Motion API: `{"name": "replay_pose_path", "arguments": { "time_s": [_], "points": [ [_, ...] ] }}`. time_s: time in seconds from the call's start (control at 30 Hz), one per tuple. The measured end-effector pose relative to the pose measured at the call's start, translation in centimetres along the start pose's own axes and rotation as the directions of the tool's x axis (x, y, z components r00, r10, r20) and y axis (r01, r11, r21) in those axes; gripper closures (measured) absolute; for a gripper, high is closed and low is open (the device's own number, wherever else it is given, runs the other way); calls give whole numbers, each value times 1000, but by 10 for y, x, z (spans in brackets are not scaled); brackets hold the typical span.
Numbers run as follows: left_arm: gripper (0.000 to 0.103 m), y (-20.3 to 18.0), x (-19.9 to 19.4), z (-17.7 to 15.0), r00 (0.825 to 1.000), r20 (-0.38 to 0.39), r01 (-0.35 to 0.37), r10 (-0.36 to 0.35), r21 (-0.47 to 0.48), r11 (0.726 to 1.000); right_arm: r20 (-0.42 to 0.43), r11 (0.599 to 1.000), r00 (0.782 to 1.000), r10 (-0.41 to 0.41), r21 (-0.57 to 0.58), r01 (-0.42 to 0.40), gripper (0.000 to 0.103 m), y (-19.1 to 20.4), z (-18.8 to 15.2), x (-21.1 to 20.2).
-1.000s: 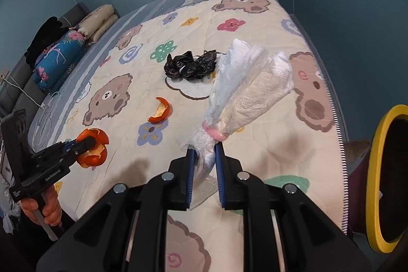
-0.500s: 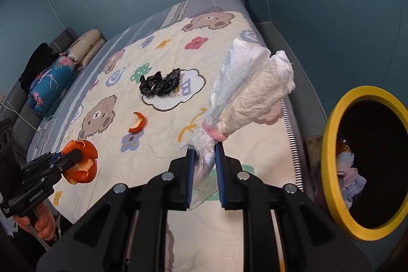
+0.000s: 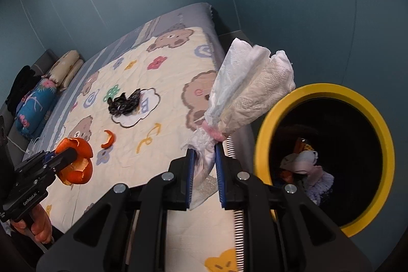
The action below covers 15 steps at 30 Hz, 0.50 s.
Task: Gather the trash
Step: 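Carry the orange peel and tissue bundle over the yellow-rimmed bin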
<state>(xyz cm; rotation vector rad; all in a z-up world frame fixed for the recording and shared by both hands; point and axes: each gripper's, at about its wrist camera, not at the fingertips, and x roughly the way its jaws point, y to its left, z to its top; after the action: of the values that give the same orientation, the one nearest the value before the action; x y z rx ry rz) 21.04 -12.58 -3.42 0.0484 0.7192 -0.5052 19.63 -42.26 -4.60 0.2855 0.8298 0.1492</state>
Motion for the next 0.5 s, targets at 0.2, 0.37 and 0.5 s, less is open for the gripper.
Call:
{"name": "replay_pose_path", "arguments": {
  "time_s": [0.2,0.37,0.5],
  "points": [
    [82,-33,17,14,999,7,45,-45,51,998,17,998,999,-44,49,43,88,-32,1,-10],
    [82,-60,31,25,995,10,93,-94,87,992,36,993,996,-83,83,80,88,-57,0,-19],
    [82,-77,43,30,993,5,113,-114,114,987,48,989,993,-106,108,101,88,-74,0,-24]
  ]
}}
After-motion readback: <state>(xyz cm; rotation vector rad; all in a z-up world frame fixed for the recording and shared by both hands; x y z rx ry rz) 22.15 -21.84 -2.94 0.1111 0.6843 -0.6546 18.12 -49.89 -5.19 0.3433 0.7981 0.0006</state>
